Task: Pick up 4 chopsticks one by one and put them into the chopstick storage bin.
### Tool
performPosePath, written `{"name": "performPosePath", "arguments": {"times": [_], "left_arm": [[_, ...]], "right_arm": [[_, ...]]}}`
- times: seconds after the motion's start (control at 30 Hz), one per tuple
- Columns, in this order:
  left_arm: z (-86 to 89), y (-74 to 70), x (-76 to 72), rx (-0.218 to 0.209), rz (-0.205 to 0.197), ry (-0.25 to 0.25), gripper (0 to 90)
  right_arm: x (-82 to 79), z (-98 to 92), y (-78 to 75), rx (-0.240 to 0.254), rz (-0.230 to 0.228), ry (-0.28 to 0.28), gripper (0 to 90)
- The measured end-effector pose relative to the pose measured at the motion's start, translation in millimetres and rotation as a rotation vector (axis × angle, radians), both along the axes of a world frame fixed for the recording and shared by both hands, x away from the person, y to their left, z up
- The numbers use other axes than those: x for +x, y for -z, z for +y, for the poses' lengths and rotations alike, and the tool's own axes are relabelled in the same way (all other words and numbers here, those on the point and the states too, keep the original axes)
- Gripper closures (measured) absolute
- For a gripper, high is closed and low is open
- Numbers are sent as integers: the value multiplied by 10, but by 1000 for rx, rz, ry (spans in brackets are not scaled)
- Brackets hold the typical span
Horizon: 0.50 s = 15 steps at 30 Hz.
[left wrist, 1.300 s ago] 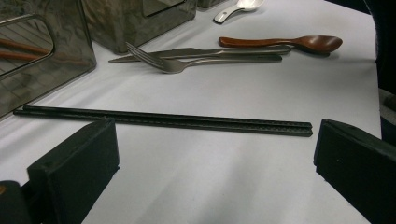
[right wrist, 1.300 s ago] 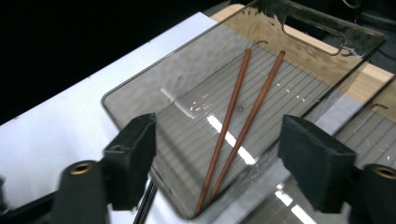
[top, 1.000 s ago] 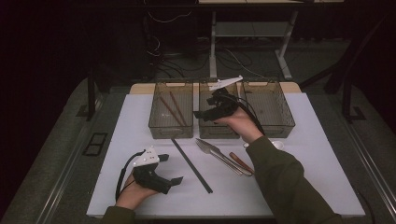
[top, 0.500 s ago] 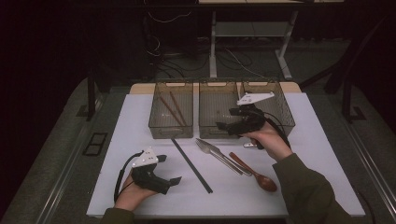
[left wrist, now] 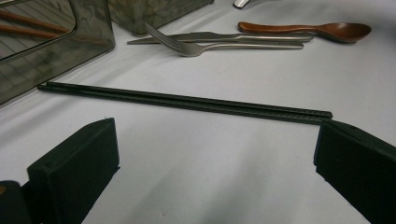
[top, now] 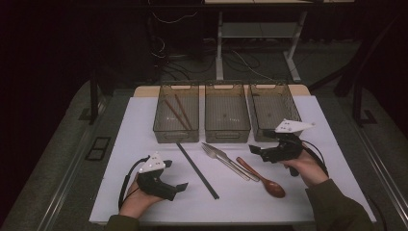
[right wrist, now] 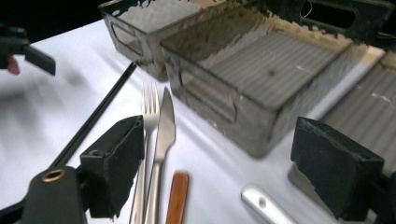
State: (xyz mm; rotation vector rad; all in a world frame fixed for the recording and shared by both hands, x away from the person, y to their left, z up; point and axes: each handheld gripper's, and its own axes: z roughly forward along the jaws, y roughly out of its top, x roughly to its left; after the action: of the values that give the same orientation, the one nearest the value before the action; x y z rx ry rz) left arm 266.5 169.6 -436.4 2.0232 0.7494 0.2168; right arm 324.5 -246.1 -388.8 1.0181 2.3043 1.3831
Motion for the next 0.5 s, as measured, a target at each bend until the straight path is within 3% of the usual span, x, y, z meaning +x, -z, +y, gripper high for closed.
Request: {"name": "performPosePath", "arguments": {"times": [0.27,0.37,0.5], "left_arm": [[-24,-41,4,26,-15,-43,42],[-34,-51,12,35,-20,-47,110],[-62,-77,37,37,-22,-90,194]], "right_arm": [[-280,-380,175,27,-9,62,171],[-353,-486,245,-4,-10,70,171],[-447,-597,296,-4,-12,82,171]]}}
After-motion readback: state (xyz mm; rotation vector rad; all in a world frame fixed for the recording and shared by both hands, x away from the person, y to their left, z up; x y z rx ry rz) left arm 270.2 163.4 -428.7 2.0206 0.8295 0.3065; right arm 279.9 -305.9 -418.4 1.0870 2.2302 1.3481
